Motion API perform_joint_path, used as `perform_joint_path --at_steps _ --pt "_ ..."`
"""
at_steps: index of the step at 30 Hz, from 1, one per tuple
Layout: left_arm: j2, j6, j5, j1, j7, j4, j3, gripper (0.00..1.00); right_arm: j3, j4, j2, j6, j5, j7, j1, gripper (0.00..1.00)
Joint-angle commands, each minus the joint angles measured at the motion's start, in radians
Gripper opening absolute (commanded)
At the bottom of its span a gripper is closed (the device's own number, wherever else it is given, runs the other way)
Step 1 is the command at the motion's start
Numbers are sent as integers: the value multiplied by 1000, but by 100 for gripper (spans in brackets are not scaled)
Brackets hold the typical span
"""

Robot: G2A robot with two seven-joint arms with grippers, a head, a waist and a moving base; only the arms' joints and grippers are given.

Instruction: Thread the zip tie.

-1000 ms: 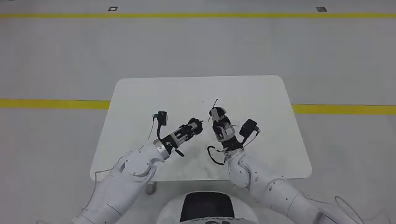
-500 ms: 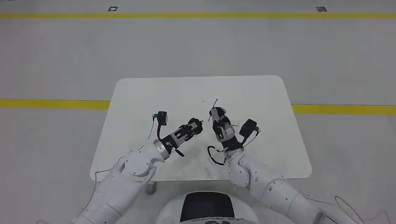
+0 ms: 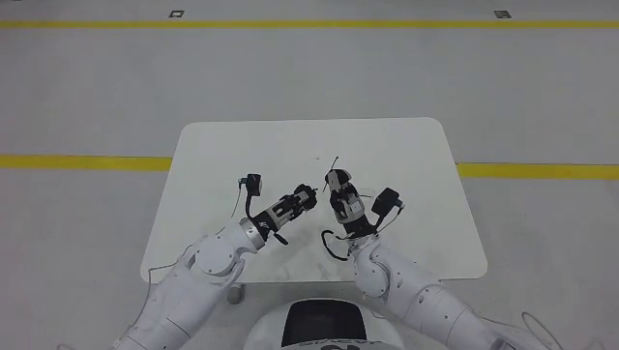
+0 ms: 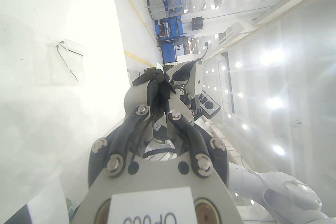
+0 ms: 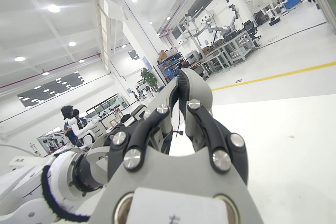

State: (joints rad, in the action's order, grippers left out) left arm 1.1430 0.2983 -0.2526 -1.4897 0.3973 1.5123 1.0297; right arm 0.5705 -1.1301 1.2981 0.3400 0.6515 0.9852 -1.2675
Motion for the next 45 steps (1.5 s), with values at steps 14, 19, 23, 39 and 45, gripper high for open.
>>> perform_joint_path --at_steps 14,19,23,39,45 --pt "0 0 0 0 0 0 0 0 4 49 38 0 -31 -14 24 0" --pt "0 0 0 0 0 0 0 0 -6 60 45 0 -45 -25 35 0" --pt "0 0 0 0 0 0 0 0 -12 67 49 0 -50 -25 40 0" --pt "0 0 0 0 0 0 0 0 -27 93 61 0 -65 -23 54 0" --pt "0 0 0 0 0 0 0 0 -30 96 63 0 -63 -19 56 0"
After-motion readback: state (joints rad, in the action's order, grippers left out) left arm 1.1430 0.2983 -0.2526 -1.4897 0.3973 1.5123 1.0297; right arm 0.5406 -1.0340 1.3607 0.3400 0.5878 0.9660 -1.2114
